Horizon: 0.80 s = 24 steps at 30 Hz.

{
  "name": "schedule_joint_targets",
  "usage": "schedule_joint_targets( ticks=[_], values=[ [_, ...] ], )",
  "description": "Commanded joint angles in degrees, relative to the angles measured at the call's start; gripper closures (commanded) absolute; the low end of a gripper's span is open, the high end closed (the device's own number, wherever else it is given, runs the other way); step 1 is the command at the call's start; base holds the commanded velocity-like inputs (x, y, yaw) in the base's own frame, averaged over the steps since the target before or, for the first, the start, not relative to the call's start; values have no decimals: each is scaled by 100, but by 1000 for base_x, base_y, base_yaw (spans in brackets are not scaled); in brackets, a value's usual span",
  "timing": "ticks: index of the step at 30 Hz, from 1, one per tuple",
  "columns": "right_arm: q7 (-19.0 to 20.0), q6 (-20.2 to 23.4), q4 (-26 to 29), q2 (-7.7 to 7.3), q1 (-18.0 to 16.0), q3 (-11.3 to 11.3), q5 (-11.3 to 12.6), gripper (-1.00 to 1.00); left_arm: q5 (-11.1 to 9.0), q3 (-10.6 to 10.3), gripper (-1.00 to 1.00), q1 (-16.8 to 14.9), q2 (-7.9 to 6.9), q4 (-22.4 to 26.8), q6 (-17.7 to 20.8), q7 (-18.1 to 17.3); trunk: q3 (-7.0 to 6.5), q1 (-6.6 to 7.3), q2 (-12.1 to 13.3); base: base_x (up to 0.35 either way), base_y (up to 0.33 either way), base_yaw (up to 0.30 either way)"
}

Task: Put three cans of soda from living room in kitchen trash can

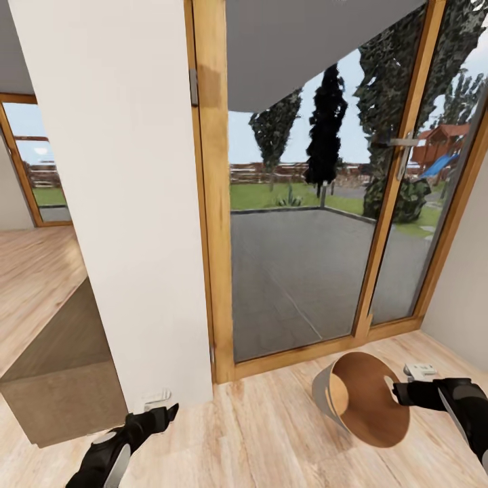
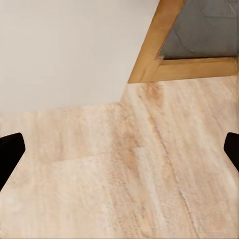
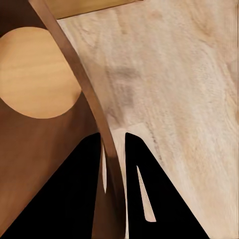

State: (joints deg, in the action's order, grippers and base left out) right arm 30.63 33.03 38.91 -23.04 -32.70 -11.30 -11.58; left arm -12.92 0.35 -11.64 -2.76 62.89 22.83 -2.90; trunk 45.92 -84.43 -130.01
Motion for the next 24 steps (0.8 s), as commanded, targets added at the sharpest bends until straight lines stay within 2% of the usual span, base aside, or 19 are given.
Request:
schedule_joint_targets(
  ticks=[1, 4, 12, 16, 24],
  values=[
    [28, 17, 14, 3, 1, -16, 79, 100, -11, 0, -100, 3, -15, 49, 4, 0, -19, 23, 41, 0, 0, 0],
    [44, 7, 42, 8, 20, -46, 73, 100, -48, -1, -100, 23, -104, 291, 139, 0, -55, 67, 121, 0, 0, 0],
    [1, -16, 17, 35, 26, -54, 69, 100, -54, -2, -100, 58, -133, 407, 149, -4, -55, 67, 121, -12, 1, 0],
    [-17, -30, -14, 113, 27, -71, 68, 100, -50, -7, -100, 60, -139, 395, 136, -2, -55, 67, 121, -177, 80, 0],
    [-24, -122, 3, 144, 27, -108, 73, 100, -44, -9, -100, 57, -145, 370, 116, 0, -55, 67, 121, -262, 136, 0]
  ],
)
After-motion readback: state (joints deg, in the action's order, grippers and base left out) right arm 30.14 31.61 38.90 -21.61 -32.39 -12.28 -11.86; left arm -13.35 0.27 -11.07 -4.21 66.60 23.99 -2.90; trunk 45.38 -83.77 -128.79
